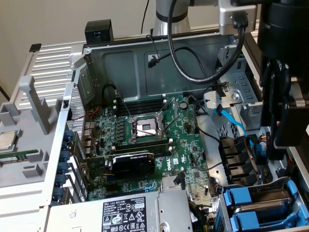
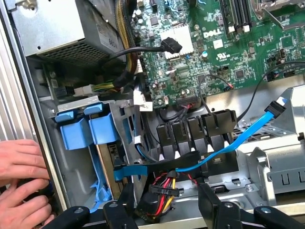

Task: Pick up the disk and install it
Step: 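Insert the first disk wire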

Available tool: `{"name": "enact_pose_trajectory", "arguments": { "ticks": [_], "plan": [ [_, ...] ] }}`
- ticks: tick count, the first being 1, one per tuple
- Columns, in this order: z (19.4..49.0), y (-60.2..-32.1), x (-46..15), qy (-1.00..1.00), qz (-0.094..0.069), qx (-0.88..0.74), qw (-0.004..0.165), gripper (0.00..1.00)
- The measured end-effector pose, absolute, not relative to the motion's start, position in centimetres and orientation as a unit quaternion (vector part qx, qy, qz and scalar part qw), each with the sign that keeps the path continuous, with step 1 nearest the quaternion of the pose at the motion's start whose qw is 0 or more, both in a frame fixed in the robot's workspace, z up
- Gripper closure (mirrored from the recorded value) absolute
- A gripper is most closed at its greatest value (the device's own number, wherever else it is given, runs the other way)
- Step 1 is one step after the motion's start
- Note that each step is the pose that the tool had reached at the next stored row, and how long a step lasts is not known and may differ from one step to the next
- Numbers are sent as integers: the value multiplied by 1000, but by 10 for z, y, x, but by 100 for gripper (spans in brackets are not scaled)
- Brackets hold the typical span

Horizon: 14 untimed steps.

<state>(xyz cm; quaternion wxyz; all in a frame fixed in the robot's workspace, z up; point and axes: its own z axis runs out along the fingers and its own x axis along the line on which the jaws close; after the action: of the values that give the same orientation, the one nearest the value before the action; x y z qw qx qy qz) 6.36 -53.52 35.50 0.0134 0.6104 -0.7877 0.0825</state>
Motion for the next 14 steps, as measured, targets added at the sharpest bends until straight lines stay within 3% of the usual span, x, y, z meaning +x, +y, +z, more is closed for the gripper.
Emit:
{"name": "enact_pose_trajectory", "arguments": {
  "ticks": [10, 14],
  "plan": [
    [347, -535, 60, -806, 87, 586, 11, 35],
    [347, -535, 57, -806, 97, 584, -1, 35]
  ]
}}
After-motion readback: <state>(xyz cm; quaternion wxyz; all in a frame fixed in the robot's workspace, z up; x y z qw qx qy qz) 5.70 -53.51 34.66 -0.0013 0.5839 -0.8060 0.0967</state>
